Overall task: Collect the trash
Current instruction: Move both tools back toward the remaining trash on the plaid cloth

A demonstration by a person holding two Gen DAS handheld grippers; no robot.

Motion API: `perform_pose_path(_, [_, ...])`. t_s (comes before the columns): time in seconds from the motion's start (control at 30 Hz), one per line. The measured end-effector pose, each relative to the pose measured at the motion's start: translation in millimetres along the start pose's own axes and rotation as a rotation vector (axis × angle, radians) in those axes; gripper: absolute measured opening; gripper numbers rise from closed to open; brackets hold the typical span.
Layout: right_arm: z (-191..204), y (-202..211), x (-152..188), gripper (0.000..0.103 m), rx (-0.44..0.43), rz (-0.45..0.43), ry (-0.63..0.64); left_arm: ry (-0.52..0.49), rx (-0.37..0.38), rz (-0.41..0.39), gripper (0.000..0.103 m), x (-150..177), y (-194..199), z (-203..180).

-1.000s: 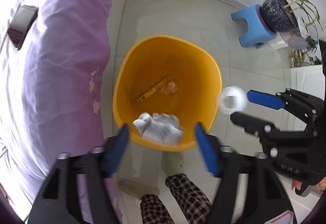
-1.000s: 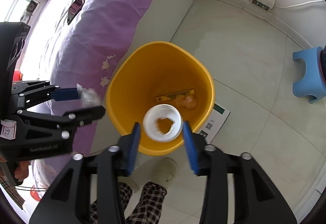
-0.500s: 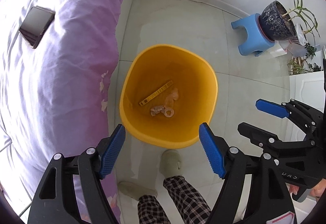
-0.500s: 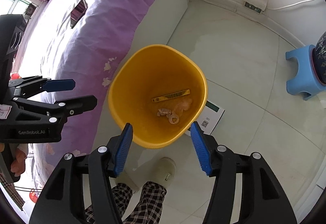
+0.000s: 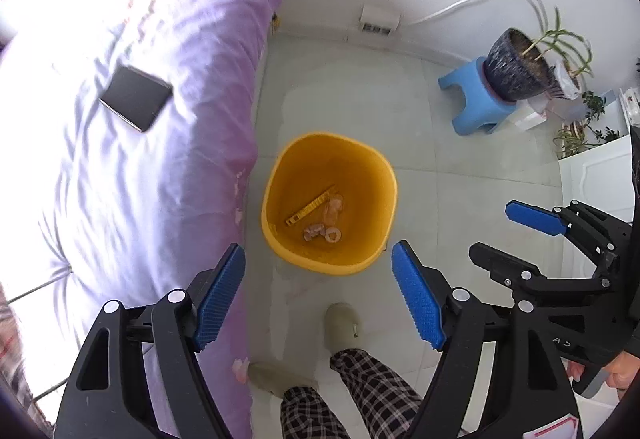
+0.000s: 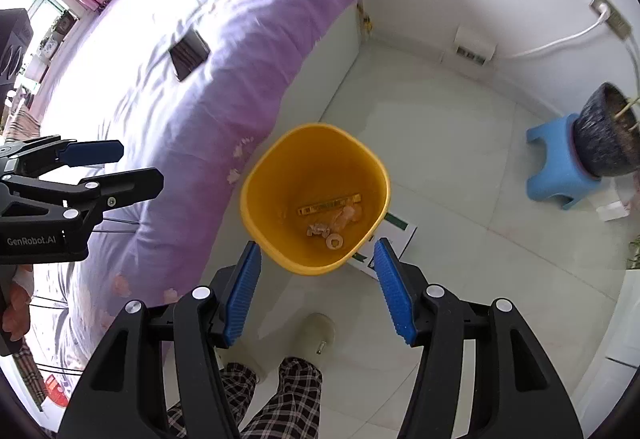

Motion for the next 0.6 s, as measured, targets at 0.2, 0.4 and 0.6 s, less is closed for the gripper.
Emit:
perform_pose_path(0.2, [24.3, 55.5, 16.0, 0.060, 0.011, -0.069, 0.034, 0.018, 0.000, -0.075, 0.077, 32.2, 53.5, 1.0])
perform_pose_path(0.4, [59.6, 95.0, 33.0, 0.060, 0.039, -0.119, 0.110, 0.073, 0.015, -0.136, 0.077, 65.4, 87.8, 12.3])
perform_pose_path(0.6, [101.6, 121.7, 46.7, 0.060, 0.025, -0.155, 0.200, 0.162, 0.028, -0.193, 0.079, 110.3, 111.2, 37.9])
Point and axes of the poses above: each gripper's, at about its wrist camera, not at the fingertips, and y roughly against the way its jaws point, z to its left, x to its underside, the point moved 5 cm from there along -y, roughly the way its jaws point, and after that the axes turned 15 degrees about z, right-handed, at the moved point
